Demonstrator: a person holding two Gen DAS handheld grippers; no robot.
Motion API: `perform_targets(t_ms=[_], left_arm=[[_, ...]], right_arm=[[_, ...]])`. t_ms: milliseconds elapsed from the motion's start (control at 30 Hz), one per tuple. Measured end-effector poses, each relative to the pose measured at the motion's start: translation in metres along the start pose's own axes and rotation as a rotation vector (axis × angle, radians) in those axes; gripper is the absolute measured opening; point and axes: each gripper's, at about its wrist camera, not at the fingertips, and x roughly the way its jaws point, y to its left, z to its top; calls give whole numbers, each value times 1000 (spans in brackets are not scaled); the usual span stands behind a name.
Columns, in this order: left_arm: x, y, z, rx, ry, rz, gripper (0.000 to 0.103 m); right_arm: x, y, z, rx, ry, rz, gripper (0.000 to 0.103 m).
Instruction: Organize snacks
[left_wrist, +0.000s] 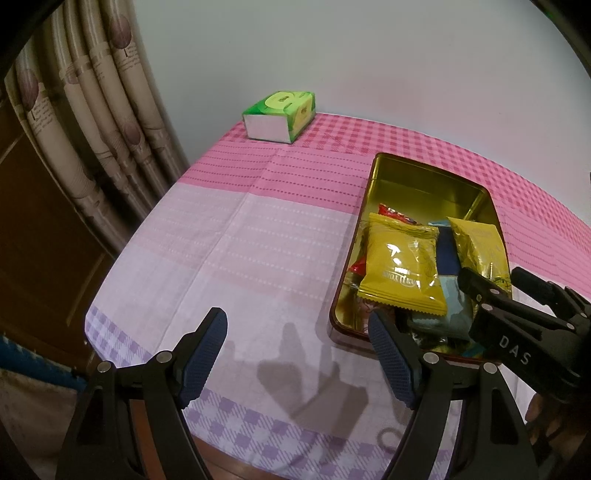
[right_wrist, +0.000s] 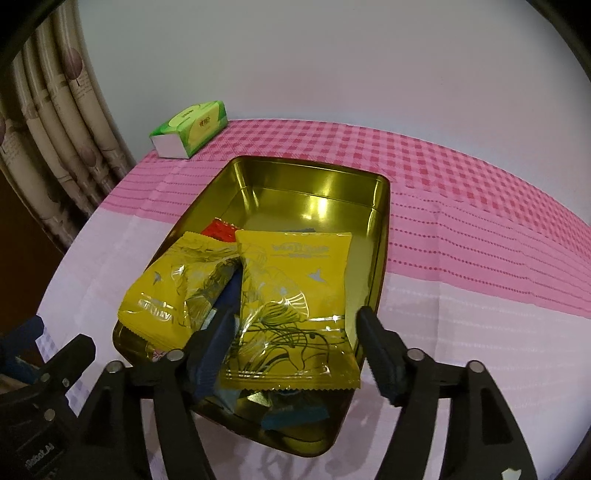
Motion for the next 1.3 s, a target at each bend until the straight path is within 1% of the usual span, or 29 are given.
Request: perform_targets(t_ms=[233,300,333,367,400,467,567,733,900,1300], left_arm=[[0,-2,-1,8,-4,2,79],[0,-3,-1,11,-3,5,79],[0,-3,-1,12,-2,6,79],[0,-3,-1,13,-2,6,79],[0,-3,-1,12,-2,6,79],[0,-3,-1,13,-1,6,79],[0,-5,0,19,3,8,79],[0,-6,-1,26,2,15,79],[-1,-6,-1,26,3,12,79],[-1,-6,-1,35,2,18,79]], right_arm=[[-8,-2,-2,-6,-14,-6,74],[-12,-3,-4,-1,-18,-6,78],[-15,-4,-5,0,-23,-5,82],[-18,-3,-7,-2,-31,-7,84],[-22,-2,-10,-9,-41,-12,84],[-27,-1,-14,-23,-56,-26,88],[-35,0,-22,-30,-74,-27,91],[-42,3,-33,-31,-78,-31,99],[-44,2,-34,-30,-78,-30,102],[-37,0,-42,-37,-31,-37,102]])
